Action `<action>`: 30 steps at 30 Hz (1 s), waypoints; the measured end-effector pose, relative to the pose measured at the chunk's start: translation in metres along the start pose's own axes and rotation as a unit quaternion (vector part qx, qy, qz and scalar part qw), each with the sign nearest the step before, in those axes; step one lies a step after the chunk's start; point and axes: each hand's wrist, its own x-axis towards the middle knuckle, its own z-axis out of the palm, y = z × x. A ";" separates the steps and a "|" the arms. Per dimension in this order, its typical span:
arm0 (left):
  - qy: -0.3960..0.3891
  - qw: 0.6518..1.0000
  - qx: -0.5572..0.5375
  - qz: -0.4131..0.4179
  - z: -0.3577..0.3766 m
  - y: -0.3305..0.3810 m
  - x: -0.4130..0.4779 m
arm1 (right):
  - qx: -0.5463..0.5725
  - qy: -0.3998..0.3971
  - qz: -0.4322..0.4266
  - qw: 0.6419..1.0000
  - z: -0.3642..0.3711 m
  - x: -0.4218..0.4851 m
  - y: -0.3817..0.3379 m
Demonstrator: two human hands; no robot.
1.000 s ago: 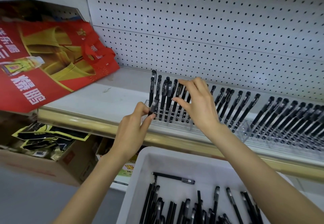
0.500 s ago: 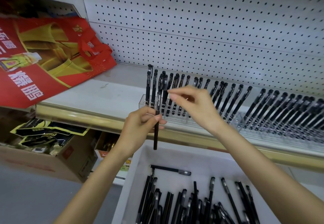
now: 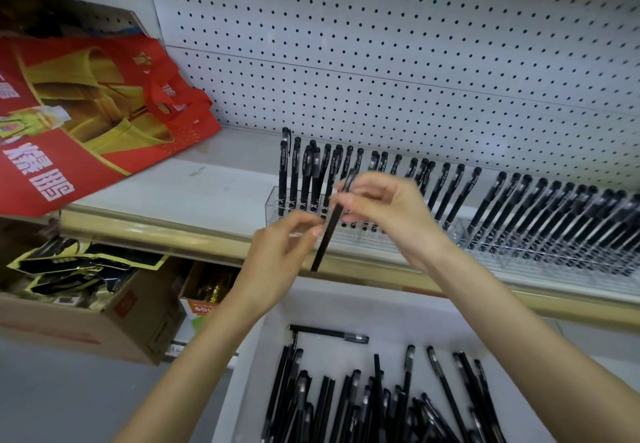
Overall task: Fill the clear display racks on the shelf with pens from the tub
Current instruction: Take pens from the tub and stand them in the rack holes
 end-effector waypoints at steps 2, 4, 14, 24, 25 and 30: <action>0.036 0.982 0.176 0.066 -0.008 -0.004 0.003 | -0.013 0.051 -0.028 0.998 -0.010 0.008 -0.011; 0.034 0.950 0.287 0.117 -0.013 -0.009 0.007 | -0.068 0.107 -0.085 0.988 -0.017 0.015 -0.017; -0.045 0.886 0.448 0.111 -0.004 -0.025 0.013 | -0.234 0.171 -0.194 0.937 -0.006 0.039 0.003; -0.059 0.893 0.434 0.103 -0.001 -0.027 0.015 | -0.374 0.142 -0.209 0.892 0.001 0.040 0.028; -0.062 0.894 0.432 0.102 -0.001 -0.028 0.015 | -0.406 0.147 -0.222 0.874 0.002 0.040 0.030; -0.073 0.899 0.422 0.093 -0.001 -0.028 0.015 | -0.445 0.173 -0.230 0.848 0.001 0.044 0.030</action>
